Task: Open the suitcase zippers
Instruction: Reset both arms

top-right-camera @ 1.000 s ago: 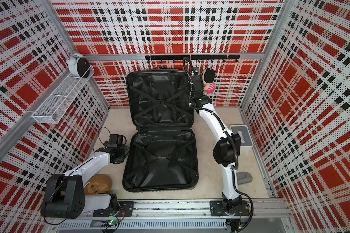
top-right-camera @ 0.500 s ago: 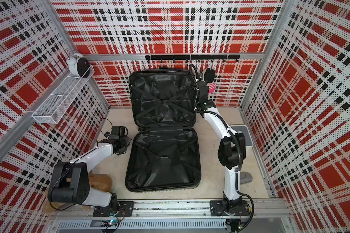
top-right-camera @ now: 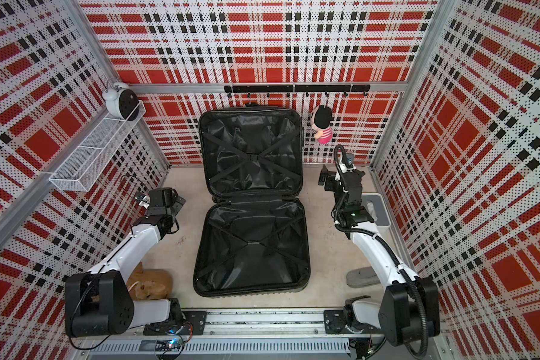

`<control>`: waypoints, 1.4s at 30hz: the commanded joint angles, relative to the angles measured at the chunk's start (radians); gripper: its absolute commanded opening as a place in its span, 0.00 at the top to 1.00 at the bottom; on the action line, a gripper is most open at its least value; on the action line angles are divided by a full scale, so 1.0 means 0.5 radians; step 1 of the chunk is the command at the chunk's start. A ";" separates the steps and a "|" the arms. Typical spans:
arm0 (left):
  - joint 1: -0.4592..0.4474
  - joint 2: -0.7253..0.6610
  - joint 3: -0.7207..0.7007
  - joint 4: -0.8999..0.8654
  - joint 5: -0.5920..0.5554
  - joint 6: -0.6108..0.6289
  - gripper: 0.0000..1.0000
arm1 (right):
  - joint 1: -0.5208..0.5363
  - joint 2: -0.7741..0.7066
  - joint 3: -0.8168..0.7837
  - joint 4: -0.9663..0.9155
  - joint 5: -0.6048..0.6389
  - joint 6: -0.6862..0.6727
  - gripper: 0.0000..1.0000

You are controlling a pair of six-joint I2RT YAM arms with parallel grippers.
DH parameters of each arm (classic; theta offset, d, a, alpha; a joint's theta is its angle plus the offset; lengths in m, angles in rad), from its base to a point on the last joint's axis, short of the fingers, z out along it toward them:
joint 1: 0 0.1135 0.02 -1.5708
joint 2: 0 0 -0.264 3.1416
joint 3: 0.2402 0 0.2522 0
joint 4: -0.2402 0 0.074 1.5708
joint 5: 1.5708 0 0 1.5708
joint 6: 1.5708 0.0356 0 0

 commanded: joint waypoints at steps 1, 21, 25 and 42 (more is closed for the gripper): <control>0.007 -0.082 -0.166 0.386 -0.191 0.354 0.02 | -0.093 -0.060 -0.330 0.255 0.045 0.056 0.00; -0.198 0.363 -0.931 2.412 0.324 1.569 0.02 | -0.332 0.615 -1.328 2.045 -0.275 -0.091 0.00; -0.275 0.415 -1.002 2.554 0.229 1.629 0.02 | -0.328 0.615 -1.306 2.011 -0.377 -0.133 0.00; -0.141 0.505 -1.222 3.065 0.497 1.556 0.02 | -0.326 0.632 -1.188 1.820 -0.571 -0.214 0.00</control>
